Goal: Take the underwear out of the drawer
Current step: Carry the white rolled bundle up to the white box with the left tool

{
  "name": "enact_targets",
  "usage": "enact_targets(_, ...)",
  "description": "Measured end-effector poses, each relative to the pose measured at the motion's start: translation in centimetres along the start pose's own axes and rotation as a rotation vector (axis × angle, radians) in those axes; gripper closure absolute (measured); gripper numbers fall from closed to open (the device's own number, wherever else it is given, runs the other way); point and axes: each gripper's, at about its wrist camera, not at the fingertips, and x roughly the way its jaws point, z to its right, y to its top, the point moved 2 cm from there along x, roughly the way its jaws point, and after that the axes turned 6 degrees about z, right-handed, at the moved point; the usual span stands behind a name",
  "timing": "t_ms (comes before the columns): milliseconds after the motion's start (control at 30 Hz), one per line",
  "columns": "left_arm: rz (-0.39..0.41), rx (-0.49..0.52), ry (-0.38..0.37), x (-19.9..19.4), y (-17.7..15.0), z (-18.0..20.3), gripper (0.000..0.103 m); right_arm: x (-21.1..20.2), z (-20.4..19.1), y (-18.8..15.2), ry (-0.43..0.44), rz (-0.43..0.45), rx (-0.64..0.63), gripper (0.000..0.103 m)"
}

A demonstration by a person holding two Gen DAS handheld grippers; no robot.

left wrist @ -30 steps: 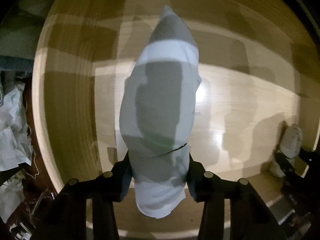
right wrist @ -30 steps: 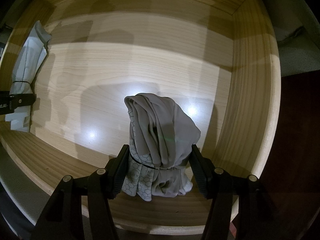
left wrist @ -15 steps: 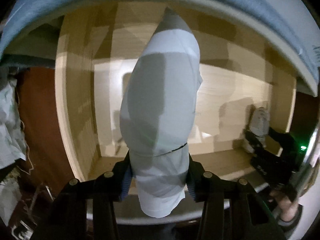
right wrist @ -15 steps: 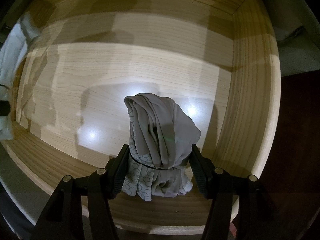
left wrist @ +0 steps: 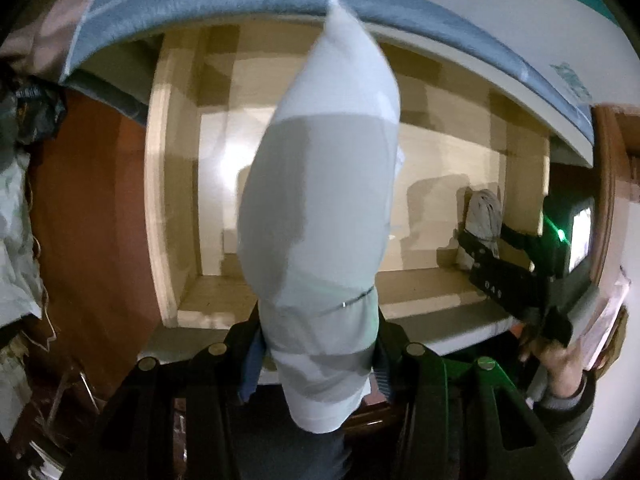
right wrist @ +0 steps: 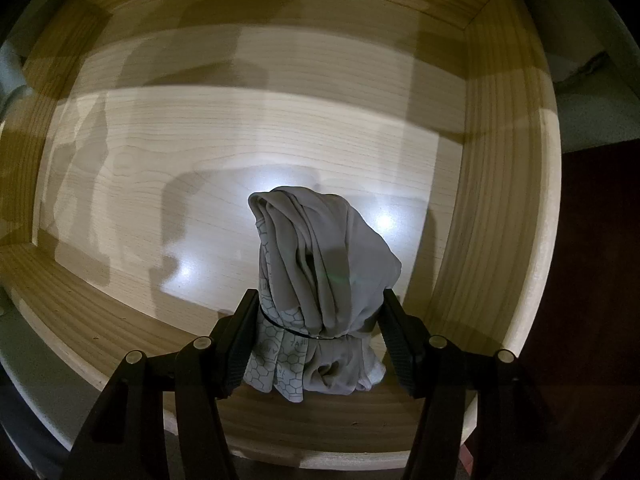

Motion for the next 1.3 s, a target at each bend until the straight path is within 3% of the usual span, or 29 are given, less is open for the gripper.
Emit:
enact_targets(333, 0.128, 0.080, 0.066, -2.3, -2.6, 1.3, 0.058, 0.0, 0.0, 0.0, 0.000, 0.000, 0.001, 0.047)
enact_targets(433, 0.210, 0.104, 0.086, -3.3, -3.3, 1.6, 0.058, 0.0, 0.0, 0.0, 0.000, 0.000, 0.001, 0.047)
enact_targets(733, 0.390, 0.126, 0.043, -6.3, -4.4, 1.9, 0.058, 0.0, 0.1, 0.0, -0.002, -0.001, 0.000, 0.047)
enact_targets(967, 0.564, 0.161, 0.020, -11.4, -4.7, 2.5, 0.058, 0.1, 0.0, 0.1, -0.002, -0.001, 0.001, 0.047)
enact_targets(1200, 0.734, 0.197, 0.056, -17.3, -3.4, 4.3, 0.058, 0.1, 0.1, 0.0, -0.002, -0.001, 0.003, 0.047)
enact_targets(1300, 0.830, 0.208, 0.114, -19.4, -2.3, 4.9, 0.058, 0.0, 0.1, 0.0, -0.002, -0.001, 0.003, 0.047)
